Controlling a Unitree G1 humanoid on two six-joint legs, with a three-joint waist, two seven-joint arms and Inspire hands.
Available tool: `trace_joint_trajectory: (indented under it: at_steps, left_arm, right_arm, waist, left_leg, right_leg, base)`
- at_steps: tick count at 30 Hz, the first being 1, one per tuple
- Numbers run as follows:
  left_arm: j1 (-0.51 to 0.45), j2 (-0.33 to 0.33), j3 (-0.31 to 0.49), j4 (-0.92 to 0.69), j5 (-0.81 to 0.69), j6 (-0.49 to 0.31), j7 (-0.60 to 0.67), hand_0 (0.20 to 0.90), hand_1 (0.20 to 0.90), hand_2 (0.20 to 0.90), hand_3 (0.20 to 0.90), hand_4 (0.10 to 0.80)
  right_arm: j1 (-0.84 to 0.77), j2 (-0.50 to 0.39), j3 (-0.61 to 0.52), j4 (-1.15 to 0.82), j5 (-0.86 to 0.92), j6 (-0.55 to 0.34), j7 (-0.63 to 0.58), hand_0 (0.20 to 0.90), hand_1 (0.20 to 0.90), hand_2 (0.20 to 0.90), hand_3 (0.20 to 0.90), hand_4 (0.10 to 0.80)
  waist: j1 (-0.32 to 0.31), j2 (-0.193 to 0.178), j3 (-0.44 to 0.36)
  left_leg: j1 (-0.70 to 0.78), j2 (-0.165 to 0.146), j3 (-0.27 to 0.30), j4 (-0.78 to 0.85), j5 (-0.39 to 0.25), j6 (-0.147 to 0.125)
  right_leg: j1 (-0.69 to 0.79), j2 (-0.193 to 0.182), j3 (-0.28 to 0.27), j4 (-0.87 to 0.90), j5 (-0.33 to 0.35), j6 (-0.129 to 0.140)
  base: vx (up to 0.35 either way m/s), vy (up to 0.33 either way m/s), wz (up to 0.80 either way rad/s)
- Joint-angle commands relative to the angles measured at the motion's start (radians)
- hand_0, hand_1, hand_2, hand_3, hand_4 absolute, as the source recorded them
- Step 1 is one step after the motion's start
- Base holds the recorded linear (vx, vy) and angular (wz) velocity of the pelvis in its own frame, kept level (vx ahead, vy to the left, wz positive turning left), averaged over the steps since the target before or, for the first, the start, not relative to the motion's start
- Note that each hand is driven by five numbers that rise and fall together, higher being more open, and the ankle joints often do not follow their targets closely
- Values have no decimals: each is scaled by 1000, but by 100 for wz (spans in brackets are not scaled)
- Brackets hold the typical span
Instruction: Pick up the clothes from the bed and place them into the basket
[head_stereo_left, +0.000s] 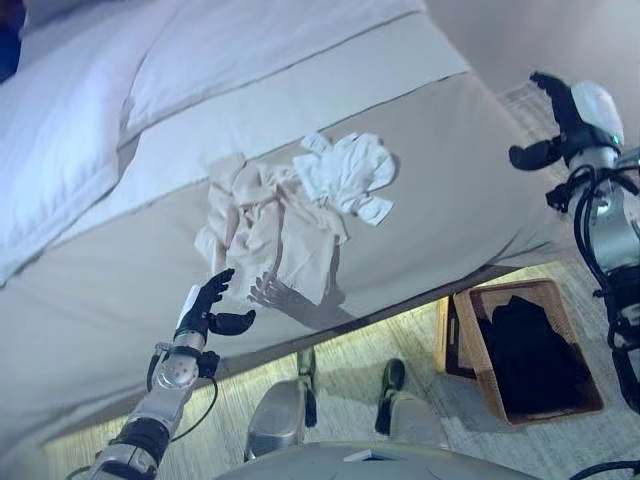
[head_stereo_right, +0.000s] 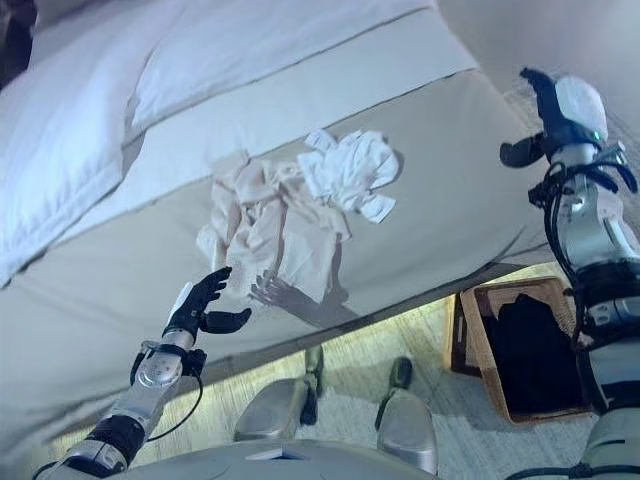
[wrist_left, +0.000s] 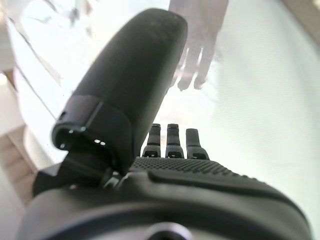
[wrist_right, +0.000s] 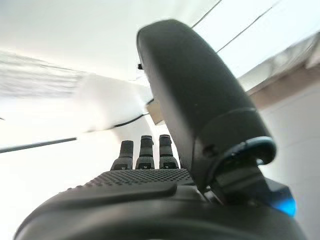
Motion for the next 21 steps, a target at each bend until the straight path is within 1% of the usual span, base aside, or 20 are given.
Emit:
trace_joint_trajectory:
  at_steps: [1, 3, 7, 8, 9, 10, 11, 12, 14, 16, 18, 20, 21]
  left_arm:
    - [-12, 54, 4, -79, -19, -106, 41, 900, 900, 900, 900, 800]
    - [-10, 56, 2, -91, -16, -108, 43, 900, 900, 900, 900, 800]
    - [-7, 63, -7, -148, -11, -128, 71, 900, 900, 900, 900, 800]
    - [-6, 63, -7, -148, -11, -128, 71, 900, 900, 900, 900, 800]
    - [-9, 67, -10, -177, -10, -125, 82, 900, 900, 900, 900, 800]
    - [-9, 71, -9, -192, -12, -125, 85, 900, 900, 900, 900, 800]
    - [-6, 75, -9, -211, -14, -124, 88, 900, 900, 900, 900, 800]
    - [-1, 76, -10, -221, -24, -125, 86, 900, 900, 900, 900, 800]
    - [14, 84, -12, -254, -50, -132, 78, 900, 900, 900, 900, 800]
    - [28, 89, -8, -283, -55, -138, 78, 900, 900, 900, 900, 800]
    - [44, 98, -4, -322, -65, -147, 90, 900, 900, 900, 900, 800]
    - [48, 101, -1, -338, -71, -153, 95, 900, 900, 900, 900, 800]
    - [50, 105, 2, -360, -77, -154, 99, 900, 900, 900, 900, 800]
  right_arm:
    - [-195, -111, 84, -68, -46, 50, -74, 900, 900, 900, 900, 800]
    - [-215, -110, 100, -66, -50, 65, -67, 900, 900, 900, 900, 800]
    - [-283, -95, 155, -47, -44, 118, -42, 900, 900, 900, 900, 800]
    - [-283, -95, 155, -47, -44, 118, -42, 900, 900, 900, 900, 800]
    - [-293, -81, 166, -37, -48, 137, -46, 900, 900, 900, 900, 800]
    - [-300, -77, 173, -33, -45, 149, -48, 900, 900, 900, 900, 800]
    - [-302, -71, 177, -29, -43, 159, -50, 900, 900, 900, 900, 800]
    - [-301, -64, 182, -27, -44, 165, -50, 900, 900, 900, 900, 800]
    - [-322, -57, 200, -19, -47, 184, -43, 900, 900, 900, 900, 800]
    - [-333, -51, 213, -13, -51, 191, -34, 900, 900, 900, 900, 800]
    - [-351, -42, 233, -6, -29, 201, -21, 900, 900, 900, 900, 800]
    - [-360, -39, 238, 1, -27, 208, -1, 900, 900, 900, 900, 800]
    - [-371, -32, 245, 12, -12, 212, -2, 900, 900, 900, 900, 800]
  waist:
    - [34, 17, 56]
    - [40, 24, 67]
    - [65, 39, 110]
    - [65, 39, 110]
    - [78, 37, 132]
    - [83, 38, 134]
    - [90, 37, 134]
    - [95, 33, 134]
    - [108, 35, 134]
    - [115, 37, 134]
    - [126, 41, 134]
    - [130, 43, 134]
    - [136, 46, 134]
  left_leg:
    - [-107, -28, -44, 244, -154, 1]
    - [-125, -34, -48, 263, -155, 2]
    - [-200, -63, -44, 336, -175, 21]
    - [-200, -63, -44, 336, -175, 21]
    - [-224, -74, -41, 397, -222, 27]
    - [-260, -76, -35, 413, -202, 35]
    - [-289, -79, -35, 442, -213, 41]
    - [-302, -84, -36, 483, -255, 41]
    - [-361, -89, -34, 536, -272, 53]
    - [-407, -93, -34, 582, -286, 62]
    - [-469, -96, -38, 633, -297, 73]
    - [-498, -98, -38, 658, -304, 74]
    - [-523, -102, -42, 675, -306, 78]
  right_leg:
    - [-61, 16, -45, 206, -99, -82]
    - [-77, 9, -50, 232, -108, -87]
    - [-146, -20, -67, 338, -138, -99]
    - [-146, -20, -67, 338, -138, -99]
    - [-164, -32, -63, 403, -179, -96]
    - [-191, -39, -77, 417, -161, -108]
    - [-214, -46, -81, 445, -170, -112]
    - [-227, -51, -68, 485, -206, -103]
    - [-283, -61, -66, 541, -220, -105]
    - [-324, -64, -63, 579, -230, -108]
    - [-377, -59, -61, 619, -241, -115]
    - [-402, -60, -61, 639, -248, -116]
    - [-420, -58, -61, 650, -250, -118]
  base:
    - [-62, 30, 26]
    - [-12, 42, 30]
    - [-14, 68, 23]
    - [77, -4, 22]
    - [5, 0, 14]
    - [18, -12, 9]
    - [28, -23, 10]
    - [101, -46, 22]
    - [53, -34, 22]
    - [23, -13, 5]
    - [0, 0, 0]
    - [0, 0, 0]
    - [0, 0, 0]
